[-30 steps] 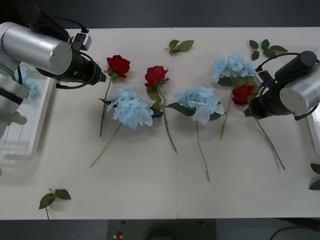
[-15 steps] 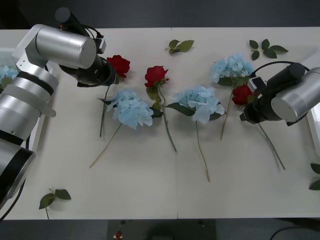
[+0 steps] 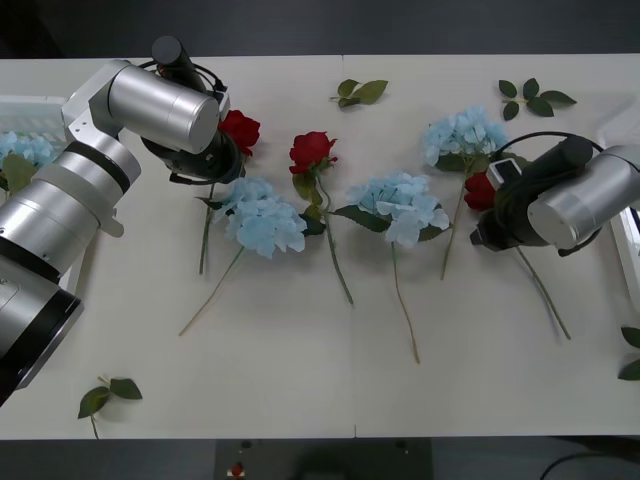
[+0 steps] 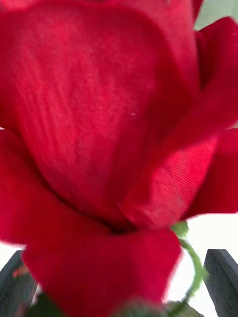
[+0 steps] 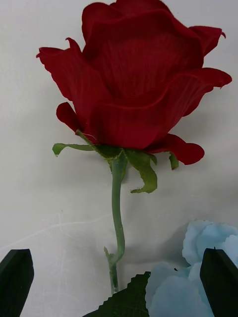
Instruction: Put the red flowers into the right box and the blue flowers into the left box
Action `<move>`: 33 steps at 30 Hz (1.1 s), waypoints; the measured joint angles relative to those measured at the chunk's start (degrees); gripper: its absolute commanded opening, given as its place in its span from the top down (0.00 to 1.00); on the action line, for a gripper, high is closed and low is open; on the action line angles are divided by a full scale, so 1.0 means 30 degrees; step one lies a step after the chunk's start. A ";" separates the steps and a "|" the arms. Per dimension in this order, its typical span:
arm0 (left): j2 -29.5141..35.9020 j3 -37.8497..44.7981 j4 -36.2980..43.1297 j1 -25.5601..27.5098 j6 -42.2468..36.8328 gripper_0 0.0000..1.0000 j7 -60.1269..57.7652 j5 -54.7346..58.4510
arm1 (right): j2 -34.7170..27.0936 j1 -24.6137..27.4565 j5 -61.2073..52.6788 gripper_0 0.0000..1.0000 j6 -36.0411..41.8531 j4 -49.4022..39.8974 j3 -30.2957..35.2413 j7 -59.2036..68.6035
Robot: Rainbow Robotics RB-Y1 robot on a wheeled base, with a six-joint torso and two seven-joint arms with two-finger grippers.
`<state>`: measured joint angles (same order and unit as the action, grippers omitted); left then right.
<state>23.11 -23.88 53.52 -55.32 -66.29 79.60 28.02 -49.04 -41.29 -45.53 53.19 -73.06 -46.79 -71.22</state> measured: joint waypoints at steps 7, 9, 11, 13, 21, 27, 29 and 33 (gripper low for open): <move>-0.0363 0.0022 -0.1535 0.0000 0.1463 0.03 0.0000 0.0005 | 0.0273 -0.0392 0.0041 0.40 -0.0025 0.0482 -0.0151 -0.0001; -0.0561 0.0027 -0.1791 0.0000 0.1605 0.03 0.0000 -0.0001 | 0.0274 -0.0541 0.0041 0.62 -0.0311 0.0500 -0.0447 -0.0002; -0.0720 0.0027 -0.1913 0.0000 0.1634 0.02 -0.0001 -0.0009 | 0.0274 -0.0670 0.0041 0.69 -0.0551 0.0531 -0.0776 -0.0002; -0.0839 0.0027 -0.1970 0.0000 0.1685 0.03 -0.0001 -0.0014 | 0.0274 -0.0737 0.0041 0.76 -0.0590 0.0531 -0.0942 -0.0002; -0.0929 0.0027 -0.2398 0.0000 0.2137 0.45 -0.0003 -0.0040 | 0.0274 -0.0739 0.0041 1.00 -0.0674 0.0807 -0.0954 -0.0002; -0.0929 0.0027 -0.2477 0.0000 0.2137 1.00 -0.0013 -0.0046 | 0.0274 -0.0744 0.0040 1.00 -0.1125 0.1064 -0.0946 -0.0002; -0.0929 0.0027 -0.2493 0.0000 0.2137 1.00 -0.0018 -0.0048 | 0.0273 -0.0779 0.0023 1.00 -0.1169 0.1160 -0.0927 -0.0002; -0.0929 0.0027 -0.2511 0.0000 0.2137 1.00 -0.0025 -0.0049 | 0.0232 -0.0922 -0.0494 1.00 -0.1162 0.1512 -0.0738 -0.0004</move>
<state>20.32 -23.80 45.98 -55.32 -59.88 79.52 27.87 -48.34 -44.06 -47.01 49.71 -68.53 -49.00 -71.24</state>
